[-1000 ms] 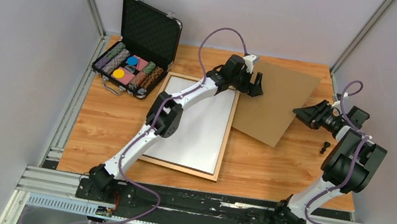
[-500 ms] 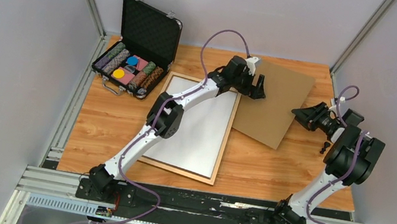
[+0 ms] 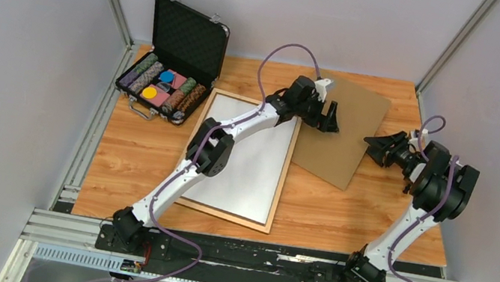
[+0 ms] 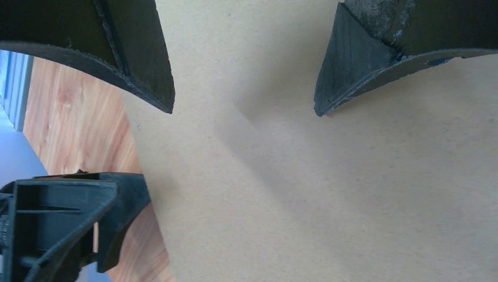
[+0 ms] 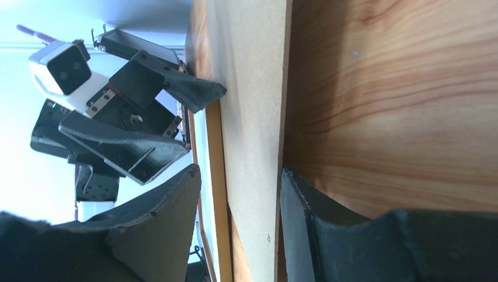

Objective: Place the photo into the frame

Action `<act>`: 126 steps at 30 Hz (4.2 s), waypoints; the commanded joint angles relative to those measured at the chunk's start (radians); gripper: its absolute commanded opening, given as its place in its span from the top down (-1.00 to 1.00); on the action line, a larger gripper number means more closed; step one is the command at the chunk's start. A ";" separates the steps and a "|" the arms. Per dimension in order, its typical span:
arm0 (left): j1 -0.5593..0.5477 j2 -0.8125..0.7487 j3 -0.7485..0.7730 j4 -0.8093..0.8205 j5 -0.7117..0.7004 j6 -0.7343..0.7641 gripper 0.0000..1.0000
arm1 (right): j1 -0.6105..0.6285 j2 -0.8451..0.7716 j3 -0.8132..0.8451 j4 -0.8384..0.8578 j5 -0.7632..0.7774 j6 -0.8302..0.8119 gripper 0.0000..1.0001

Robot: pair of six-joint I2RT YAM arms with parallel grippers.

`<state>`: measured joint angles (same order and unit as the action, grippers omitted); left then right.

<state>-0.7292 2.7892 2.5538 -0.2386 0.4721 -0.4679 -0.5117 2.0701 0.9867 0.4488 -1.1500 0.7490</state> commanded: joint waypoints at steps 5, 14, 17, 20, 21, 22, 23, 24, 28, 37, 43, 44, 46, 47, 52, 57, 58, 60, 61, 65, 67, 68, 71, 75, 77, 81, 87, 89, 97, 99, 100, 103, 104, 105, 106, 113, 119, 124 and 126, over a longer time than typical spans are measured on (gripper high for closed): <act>-0.056 0.004 -0.052 -0.111 0.055 -0.044 -0.93 | 0.042 0.057 0.089 -0.083 0.026 0.027 0.01; -0.062 0.003 -0.064 -0.111 0.055 -0.040 -0.92 | 0.054 0.075 0.165 -0.300 0.179 -0.086 -0.03; -0.062 0.000 -0.069 -0.113 0.055 -0.038 -0.93 | 0.059 0.103 0.194 -0.300 0.151 -0.080 -0.03; -0.063 -0.002 -0.070 -0.113 0.057 -0.035 -0.92 | 0.073 0.141 0.233 -0.299 0.105 -0.071 -0.04; -0.062 -0.002 -0.070 -0.113 0.056 -0.033 -0.92 | 0.080 0.152 0.246 -0.297 0.085 -0.068 -0.03; -0.062 -0.002 -0.070 -0.113 0.057 -0.034 -0.92 | 0.085 0.163 0.256 -0.296 0.070 -0.069 -0.03; -0.062 -0.002 -0.070 -0.113 0.058 -0.034 -0.92 | 0.090 0.170 0.262 -0.290 0.058 -0.066 -0.03; -0.063 -0.002 -0.070 -0.113 0.058 -0.034 -0.92 | 0.094 0.174 0.265 -0.277 0.048 -0.064 -0.03; -0.064 -0.003 -0.068 -0.112 0.059 -0.034 -0.92 | 0.098 0.178 0.268 -0.237 0.030 -0.057 0.13; -0.063 -0.051 -0.065 -0.134 0.051 0.002 -0.99 | 0.085 0.075 0.249 -0.209 0.003 -0.088 0.93; -0.062 -0.149 -0.093 -0.166 0.034 0.058 -1.00 | 0.057 -0.031 0.252 -0.234 -0.008 -0.116 1.00; -0.062 -0.174 -0.099 -0.174 0.030 0.066 -1.00 | 0.051 -0.051 0.253 -0.243 -0.008 -0.122 1.00; -0.063 -0.210 -0.110 -0.190 0.022 0.087 -1.00 | 0.041 -0.085 0.259 -0.264 -0.013 -0.136 1.00; -0.062 -0.222 -0.116 -0.194 0.015 0.101 -1.00 | 0.035 -0.103 0.261 -0.275 -0.015 -0.143 1.00; -0.061 -0.316 -0.160 -0.230 -0.003 0.139 -1.00 | 0.020 -0.187 0.278 -0.348 -0.012 -0.187 1.00; -0.061 -0.393 -0.204 -0.247 -0.015 0.163 -1.00 | 0.019 -0.252 0.335 -0.483 0.027 -0.250 1.00; -0.061 -0.401 -0.212 -0.249 -0.015 0.167 -1.00 | 0.019 -0.263 0.347 -0.515 0.040 -0.263 1.00; -0.060 -0.416 -0.217 -0.260 -0.018 0.167 -1.00 | 0.018 -0.285 0.369 -0.562 0.059 -0.288 1.00; -0.060 -0.426 -0.218 -0.268 -0.017 0.167 -1.00 | 0.019 -0.298 0.376 -0.581 0.067 -0.300 1.00; -0.059 -0.459 -0.239 -0.283 -0.019 0.170 -1.00 | 0.018 -0.356 0.397 -0.644 0.102 -0.339 1.00; -0.059 -0.478 -0.254 -0.285 -0.021 0.171 -1.00 | 0.018 -0.384 0.411 -0.678 0.123 -0.359 1.00; -0.059 -0.484 -0.258 -0.286 -0.022 0.174 -1.00 | 0.019 -0.399 0.420 -0.697 0.133 -0.371 1.00; -0.059 -0.512 -0.272 -0.300 -0.025 0.179 -1.00 | 0.017 -0.438 0.455 -0.785 0.181 -0.430 1.00; -0.059 -0.542 -0.290 -0.307 -0.031 0.190 -1.00 | 0.009 -0.488 0.504 -0.893 0.232 -0.493 1.00; -0.059 -0.555 -0.297 -0.306 -0.034 0.191 -1.00 | 0.002 -0.506 0.510 -0.928 0.245 -0.512 1.00; -0.059 -0.574 -0.312 -0.308 -0.035 0.191 -1.00 | -0.008 -0.539 0.508 -0.980 0.259 -0.547 1.00; -0.059 -0.602 -0.342 -0.307 -0.044 0.185 -1.00 | -0.010 -0.622 0.501 -1.006 0.319 -0.601 1.00; -0.059 -0.608 -0.344 -0.309 -0.050 0.179 -1.00 | -0.010 -0.656 0.509 -1.013 0.341 -0.612 1.00; -0.059 -0.588 -0.279 -0.356 -0.045 0.116 -1.00 | -0.003 -0.747 0.591 -1.099 0.382 -0.643 1.00; -0.059 -0.583 -0.276 -0.352 -0.028 0.090 -1.00 | 0.003 -0.761 0.612 -1.123 0.409 -0.662 1.00; -0.059 -0.581 -0.275 -0.352 -0.022 0.075 -1.00 | 0.003 -0.767 0.624 -1.136 0.420 -0.670 1.00; -0.059 -0.573 -0.276 -0.351 -0.001 0.052 -1.00 | 0.010 -0.779 0.652 -1.179 0.429 -0.691 1.00; -0.059 -0.574 -0.278 -0.349 0.006 0.043 -1.00 | 0.016 -0.782 0.662 -1.197 0.431 -0.696 1.00; -0.059 -0.574 -0.281 -0.345 0.011 0.039 -1.00 | 0.025 -0.784 0.671 -1.209 0.439 -0.699 1.00; -0.059 -0.575 -0.281 -0.342 0.021 0.026 -1.00 | 0.038 -0.786 0.681 -1.220 0.453 -0.702 1.00; -0.059 -0.587 -0.243 -0.326 0.036 -0.014 -1.00 | 0.222 -0.795 0.679 -1.246 0.658 -0.733 1.00; -0.059 -0.598 -0.228 -0.306 0.052 -0.092 -1.00 | 0.377 -0.781 0.626 -1.209 0.767 -0.709 1.00; -0.055 -0.623 -0.272 -0.294 0.061 -0.157 -1.00 | 0.487 -0.759 0.603 -1.209 0.844 -0.715 1.00; -0.048 -0.629 -0.293 -0.294 0.061 -0.182 -1.00 | 0.507 -0.750 0.592 -1.207 0.864 -0.713 1.00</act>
<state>-0.7826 2.2459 2.2822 -0.5644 0.5152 -0.5766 -0.0448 1.3220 1.5757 -0.8337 -0.3618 0.0242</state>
